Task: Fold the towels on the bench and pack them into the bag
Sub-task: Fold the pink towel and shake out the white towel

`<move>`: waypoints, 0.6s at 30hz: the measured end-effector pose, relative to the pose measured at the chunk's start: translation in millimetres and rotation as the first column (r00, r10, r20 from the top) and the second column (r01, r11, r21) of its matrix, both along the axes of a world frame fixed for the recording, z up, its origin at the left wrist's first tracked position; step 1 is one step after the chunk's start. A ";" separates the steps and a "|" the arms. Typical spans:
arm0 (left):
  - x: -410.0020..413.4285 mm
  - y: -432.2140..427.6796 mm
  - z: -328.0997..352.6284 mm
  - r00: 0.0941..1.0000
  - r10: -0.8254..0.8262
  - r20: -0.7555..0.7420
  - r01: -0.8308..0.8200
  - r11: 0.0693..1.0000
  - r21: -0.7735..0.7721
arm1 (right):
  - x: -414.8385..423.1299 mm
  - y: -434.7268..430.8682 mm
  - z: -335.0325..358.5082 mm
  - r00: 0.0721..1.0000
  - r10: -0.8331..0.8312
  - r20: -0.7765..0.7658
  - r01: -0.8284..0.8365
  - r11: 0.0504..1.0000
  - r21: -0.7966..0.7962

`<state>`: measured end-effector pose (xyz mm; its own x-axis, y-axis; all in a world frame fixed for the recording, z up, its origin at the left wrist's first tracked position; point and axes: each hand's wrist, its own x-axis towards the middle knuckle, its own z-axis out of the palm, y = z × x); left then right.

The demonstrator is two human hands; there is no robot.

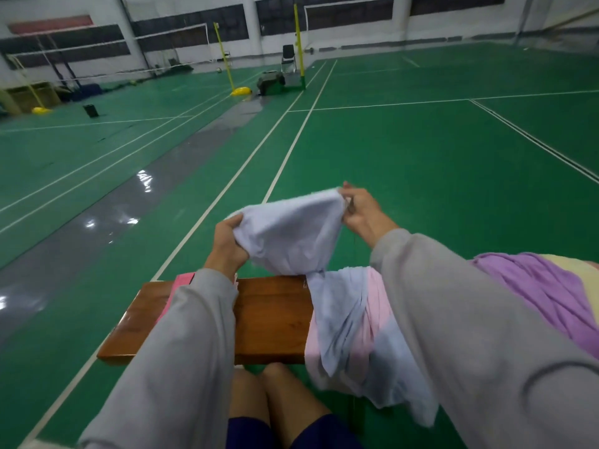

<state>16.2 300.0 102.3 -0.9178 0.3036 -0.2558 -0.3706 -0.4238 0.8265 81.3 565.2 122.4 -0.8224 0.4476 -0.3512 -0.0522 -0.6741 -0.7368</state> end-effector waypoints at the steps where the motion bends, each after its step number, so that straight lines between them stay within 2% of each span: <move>1: -4.4 -1.6 4.9 1.000 -0.019 0.011 0.018 1.000 0.016 | -0.8 -0.7 13.6 0.995 -0.045 -0.089 0.042 0.999 -0.031; 3: -5.6 -4.9 7.9 0.998 -0.066 0.025 0.065 0.997 0.036 | 1.0 -12.2 22.8 0.976 -0.030 -0.214 0.008 0.995 -0.100; 4: -2.4 -6.3 6.4 0.995 -0.094 0.032 0.093 0.995 0.038 | 0.9 -18.0 10.2 0.979 0.025 -0.201 -0.052 0.990 -0.130; 6: 3.5 -7.7 -7.9 0.981 -0.173 0.085 0.170 0.985 0.039 | 8.4 -27.1 -17.9 0.981 0.190 -0.028 -0.192 0.976 -0.107; 7: 5.1 -7.3 -15.6 0.976 -0.191 0.101 0.188 0.982 0.030 | 12.2 -27.7 -32.9 0.959 0.263 0.105 -0.256 0.964 -0.074; 8: 6.7 -6.7 -18.1 0.979 -0.174 0.103 0.173 0.985 0.012 | 18.8 -28.7 -35.1 0.921 0.313 0.233 -0.333 0.942 0.052; 9: 4.7 -6.2 -17.9 0.989 -0.112 0.094 0.113 0.994 -0.005 | 21.0 -27.9 -30.4 0.913 0.269 0.307 -0.316 0.942 0.116; 10: -0.6 -7.7 -16.7 0.998 -0.022 0.065 0.024 0.999 -0.025 | 25.4 -25.5 -26.4 0.933 0.184 0.310 -0.228 0.967 0.112; 11: -7.2 -10.1 -16.1 0.998 0.054 0.028 -0.053 0.998 -0.040 | 25.0 -22.0 -16.3 0.961 0.214 0.173 -0.208 0.977 -0.057; 12: -9.9 -13.4 -13.2 0.996 0.086 0.010 -0.085 0.996 -0.036 | 28.8 -23.2 -5.2 0.980 0.195 0.049 -0.194 0.980 -0.035; 14: -11.5 -21.3 -13.1 0.998 0.062 -0.019 -0.062 0.998 -0.008 | 10.6 -23.3 7.6 0.996 0.076 -0.057 -0.083 0.988 -0.133; 15: -11.5 -24.6 -15.5 0.999 0.025 -0.022 -0.025 1.000 -0.007 | 4.9 -27.2 12.6 0.992 0.107 -0.066 -0.114 0.987 -0.110; 16: -7.9 -26.2 -17.7 1.000 -0.019 -0.011 0.019 0.999 -0.030 | 3.5 -30.9 11.1 0.989 0.150 0.014 -0.150 0.989 0.006; 18: -7.8 -26.6 -25.3 0.996 -0.080 0.034 0.082 0.995 -0.055 | 9.9 -35.2 1.9 0.948 0.312 0.066 -0.318 0.939 0.131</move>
